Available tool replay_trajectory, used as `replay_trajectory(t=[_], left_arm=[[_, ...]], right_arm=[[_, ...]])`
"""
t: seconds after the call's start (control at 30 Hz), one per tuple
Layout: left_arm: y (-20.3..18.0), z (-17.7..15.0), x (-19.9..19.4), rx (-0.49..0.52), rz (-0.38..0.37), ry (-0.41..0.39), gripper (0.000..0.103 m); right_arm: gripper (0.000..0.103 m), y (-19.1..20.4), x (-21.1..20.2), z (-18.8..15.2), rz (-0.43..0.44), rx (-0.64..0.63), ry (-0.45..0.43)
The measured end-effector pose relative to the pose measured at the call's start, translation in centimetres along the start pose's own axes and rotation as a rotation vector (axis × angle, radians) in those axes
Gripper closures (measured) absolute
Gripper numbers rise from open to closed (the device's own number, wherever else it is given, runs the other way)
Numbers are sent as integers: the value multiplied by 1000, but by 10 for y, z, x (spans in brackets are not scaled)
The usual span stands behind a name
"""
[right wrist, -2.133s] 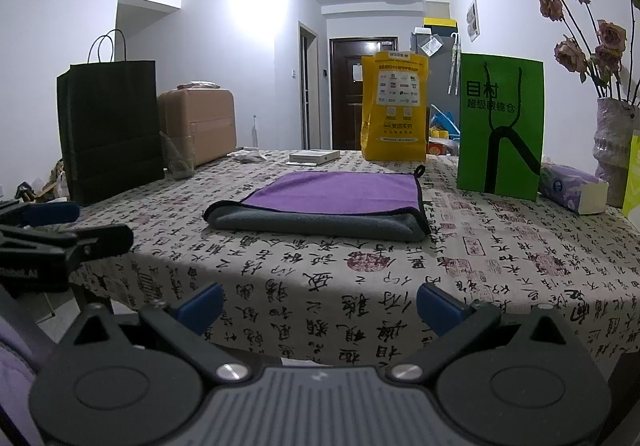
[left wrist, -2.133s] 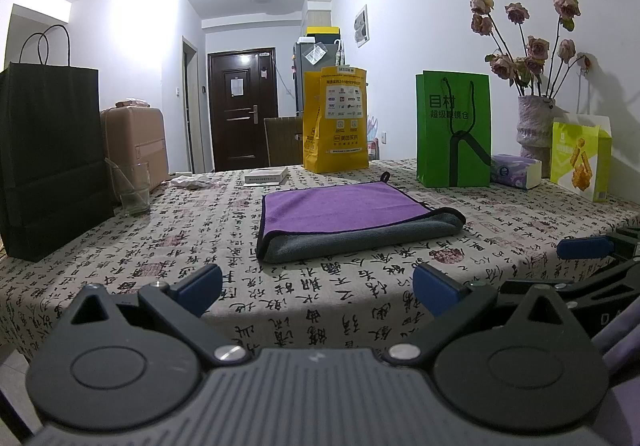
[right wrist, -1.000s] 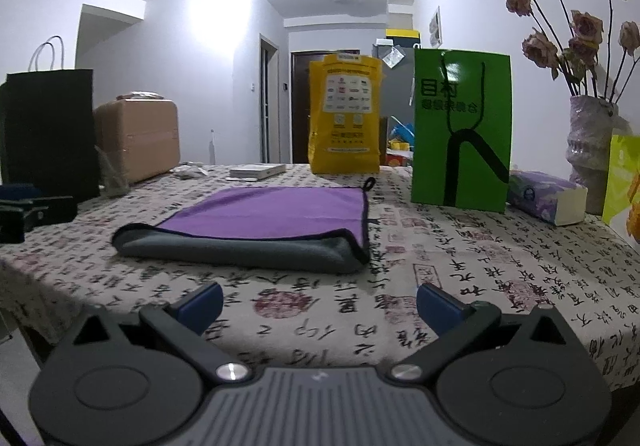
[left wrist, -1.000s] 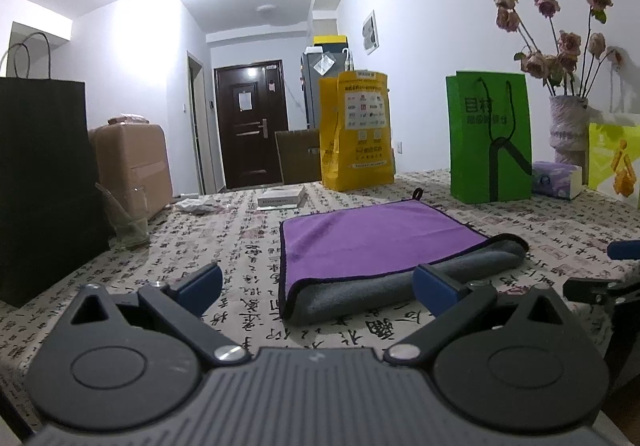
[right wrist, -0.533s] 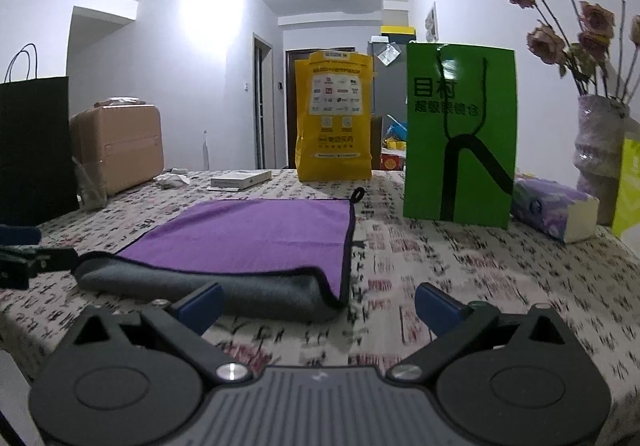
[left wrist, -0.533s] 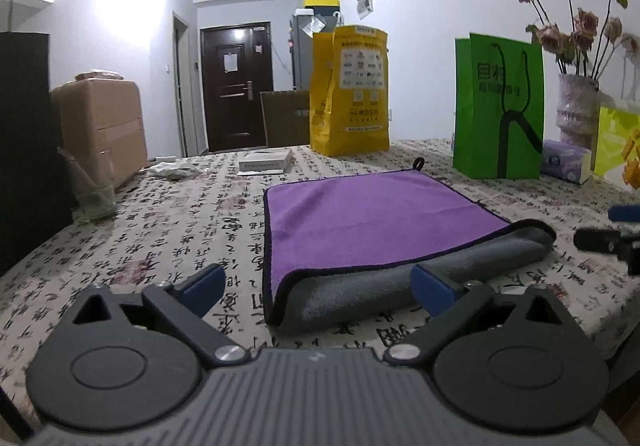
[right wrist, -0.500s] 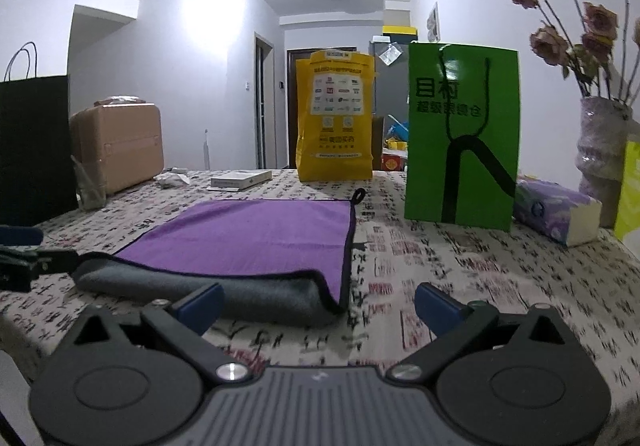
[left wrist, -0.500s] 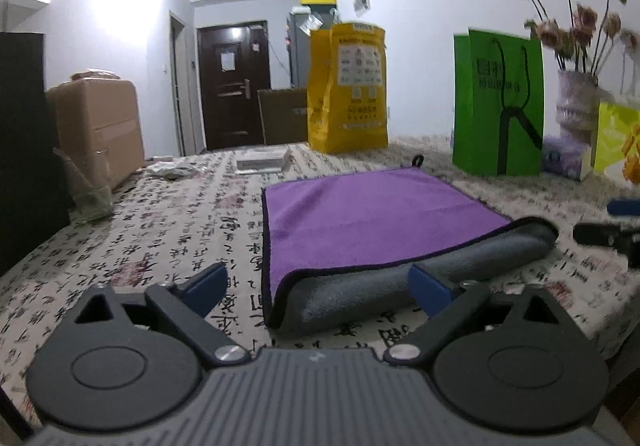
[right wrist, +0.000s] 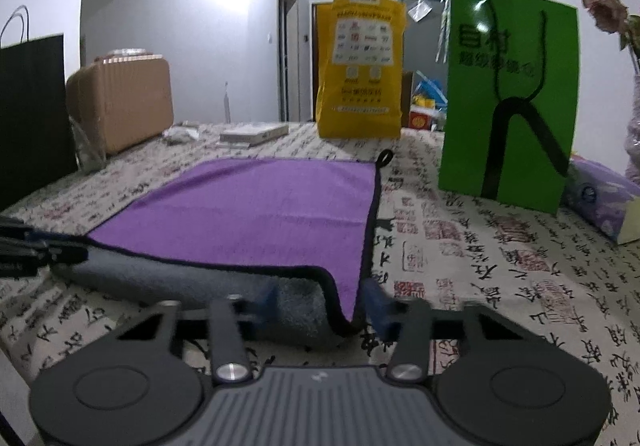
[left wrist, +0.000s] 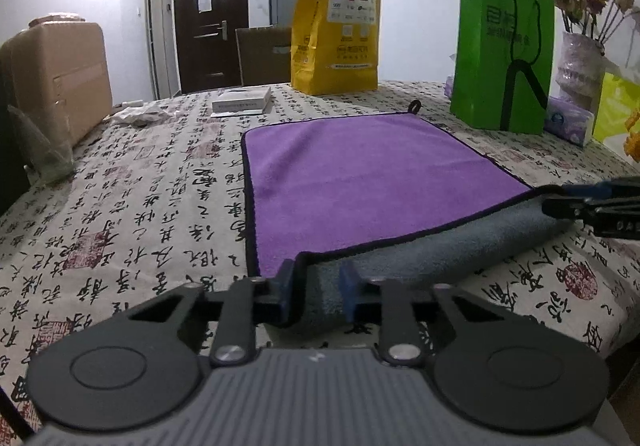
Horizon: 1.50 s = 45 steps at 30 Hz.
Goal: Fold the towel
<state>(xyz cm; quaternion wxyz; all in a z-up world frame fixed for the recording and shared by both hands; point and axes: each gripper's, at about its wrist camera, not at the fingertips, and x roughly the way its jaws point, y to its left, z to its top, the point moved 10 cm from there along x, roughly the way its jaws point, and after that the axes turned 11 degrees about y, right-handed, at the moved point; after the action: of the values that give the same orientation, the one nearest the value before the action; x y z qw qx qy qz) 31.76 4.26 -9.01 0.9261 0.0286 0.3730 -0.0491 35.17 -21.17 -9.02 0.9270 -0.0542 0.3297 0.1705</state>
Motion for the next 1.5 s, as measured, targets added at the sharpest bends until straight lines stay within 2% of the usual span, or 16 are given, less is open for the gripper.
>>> replay_trajectory(t=[0.03, 0.07, 0.17, 0.47, 0.87, 1.23, 1.5], left_arm=[[2, 0, 1, -7, 6, 3, 90], [4, 0, 1, -11, 8, 3, 95], [7, 2, 0, -19, 9, 0, 97], [13, 25, -3, -15, 10, -47, 97], [23, 74, 9, 25, 38, -105, 97], [35, 137, 46, 65, 51, -99, 97], [56, 184, 100, 50, 49, -72, 97]], right_arm=[[87, 0, 1, -1, -3, -3, 6], [94, -1, 2, -1, -12, -6, 12], [97, 0, 4, 1, -18, -20, 19], [97, -2, 4, 22, -40, -41, -11], [97, -8, 21, 63, -75, -83, -42], [97, -23, 67, 111, -66, -112, -33], [98, -42, 123, 153, -29, -66, 17]])
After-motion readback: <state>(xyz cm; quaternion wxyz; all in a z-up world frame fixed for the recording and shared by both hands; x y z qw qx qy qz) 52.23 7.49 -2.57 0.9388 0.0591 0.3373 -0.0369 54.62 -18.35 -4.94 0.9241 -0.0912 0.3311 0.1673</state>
